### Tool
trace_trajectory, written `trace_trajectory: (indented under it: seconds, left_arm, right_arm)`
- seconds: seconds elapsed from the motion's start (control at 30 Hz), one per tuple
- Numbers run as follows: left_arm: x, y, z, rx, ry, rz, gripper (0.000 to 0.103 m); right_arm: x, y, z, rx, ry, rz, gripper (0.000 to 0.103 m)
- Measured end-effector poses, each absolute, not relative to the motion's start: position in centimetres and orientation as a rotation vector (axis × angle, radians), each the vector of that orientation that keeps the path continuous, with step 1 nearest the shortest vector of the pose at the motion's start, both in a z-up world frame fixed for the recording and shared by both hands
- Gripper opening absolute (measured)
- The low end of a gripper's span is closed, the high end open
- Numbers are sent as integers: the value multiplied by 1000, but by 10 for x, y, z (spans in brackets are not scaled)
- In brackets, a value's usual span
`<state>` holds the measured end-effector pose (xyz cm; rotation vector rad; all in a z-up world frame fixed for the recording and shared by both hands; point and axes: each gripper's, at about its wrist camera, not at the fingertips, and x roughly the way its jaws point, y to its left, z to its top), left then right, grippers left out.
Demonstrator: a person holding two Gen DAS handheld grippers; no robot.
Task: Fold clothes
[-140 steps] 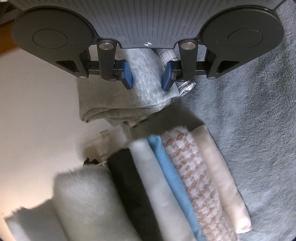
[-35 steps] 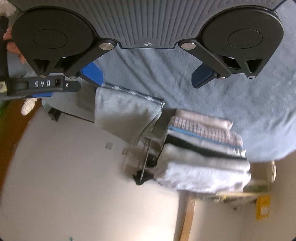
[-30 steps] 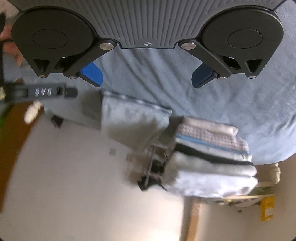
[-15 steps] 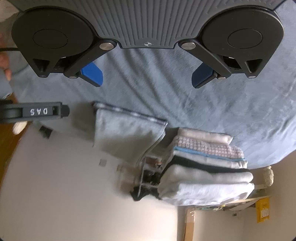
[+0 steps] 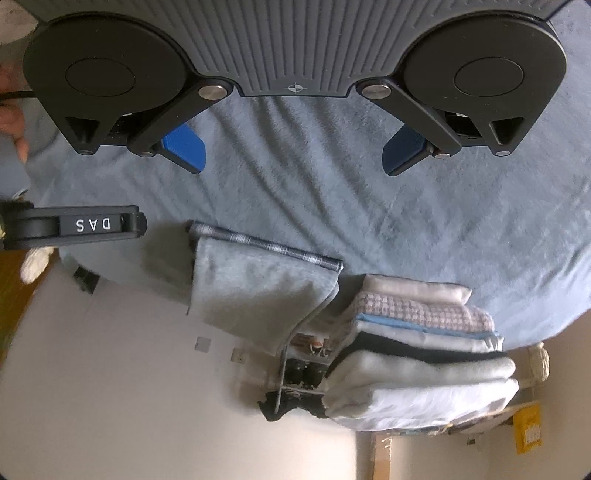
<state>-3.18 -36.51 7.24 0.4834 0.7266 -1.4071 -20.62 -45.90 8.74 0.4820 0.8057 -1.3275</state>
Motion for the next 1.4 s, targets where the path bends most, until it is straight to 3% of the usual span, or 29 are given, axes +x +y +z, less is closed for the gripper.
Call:
trace_trajectory:
  seconds: [1.4]
  left_arm:
    - [-50, -365, 87, 479, 725, -1374, 100]
  right_arm:
    - [-221, -455, 93, 424, 812, -1313, 103]
